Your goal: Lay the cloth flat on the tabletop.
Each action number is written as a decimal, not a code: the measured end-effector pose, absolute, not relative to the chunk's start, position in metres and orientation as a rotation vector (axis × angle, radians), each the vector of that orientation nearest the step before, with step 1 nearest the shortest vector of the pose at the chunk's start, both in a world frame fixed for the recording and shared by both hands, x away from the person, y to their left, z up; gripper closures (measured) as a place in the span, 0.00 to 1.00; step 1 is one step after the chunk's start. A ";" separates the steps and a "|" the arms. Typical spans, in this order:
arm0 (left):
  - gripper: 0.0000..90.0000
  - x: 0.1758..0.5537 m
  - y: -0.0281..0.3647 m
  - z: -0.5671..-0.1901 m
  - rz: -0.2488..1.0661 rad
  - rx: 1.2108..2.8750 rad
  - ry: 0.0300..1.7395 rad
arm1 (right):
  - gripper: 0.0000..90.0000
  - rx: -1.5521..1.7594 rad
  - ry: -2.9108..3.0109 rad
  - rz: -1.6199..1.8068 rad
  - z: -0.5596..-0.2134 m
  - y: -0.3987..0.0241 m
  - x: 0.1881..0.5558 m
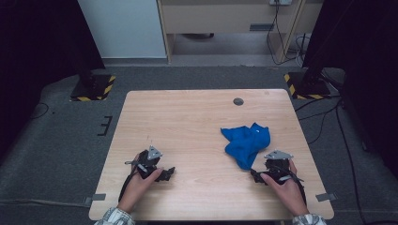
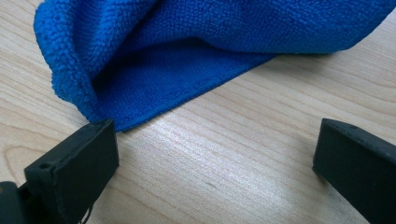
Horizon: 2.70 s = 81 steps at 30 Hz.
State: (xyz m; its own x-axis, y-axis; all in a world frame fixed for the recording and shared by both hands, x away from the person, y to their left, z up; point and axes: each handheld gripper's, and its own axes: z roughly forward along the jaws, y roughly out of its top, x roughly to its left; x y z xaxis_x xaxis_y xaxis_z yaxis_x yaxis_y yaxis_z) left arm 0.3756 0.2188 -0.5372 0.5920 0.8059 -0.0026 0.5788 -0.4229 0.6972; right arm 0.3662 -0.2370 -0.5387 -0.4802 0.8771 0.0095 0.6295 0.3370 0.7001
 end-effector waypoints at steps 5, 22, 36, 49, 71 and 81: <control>0.00 0.376 0.219 -0.537 0.440 2.156 1.090 | 0.06 1.315 2.236 0.935 -0.538 -0.238 0.366; 0.00 0.376 0.219 -0.537 0.439 2.156 1.088 | 0.16 1.251 2.172 1.072 -0.501 -0.236 0.367; 0.00 0.376 0.219 -0.537 0.439 2.156 1.088 | 0.10 1.223 2.184 1.032 -0.492 -0.216 0.408; 0.00 0.376 0.219 -0.537 0.438 2.157 1.085 | 0.18 1.303 2.270 0.957 -0.515 -0.200 0.441; 0.00 0.376 0.219 -0.537 0.438 2.158 1.085 | 0.76 1.169 2.258 1.069 -0.495 -0.184 0.433; 0.00 0.376 0.219 -0.537 0.438 2.158 1.085 | 0.76 1.034 2.295 1.157 -0.464 -0.134 0.427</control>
State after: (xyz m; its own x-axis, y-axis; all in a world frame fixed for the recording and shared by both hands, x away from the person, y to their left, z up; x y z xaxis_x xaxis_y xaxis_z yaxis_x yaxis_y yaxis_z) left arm 0.3763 0.2191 -0.5372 0.5971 0.8022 -0.0024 0.5762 -0.4268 0.6970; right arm 0.4274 -0.1342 -0.4637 -0.6628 0.7488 0.0011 0.4461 0.3936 0.8038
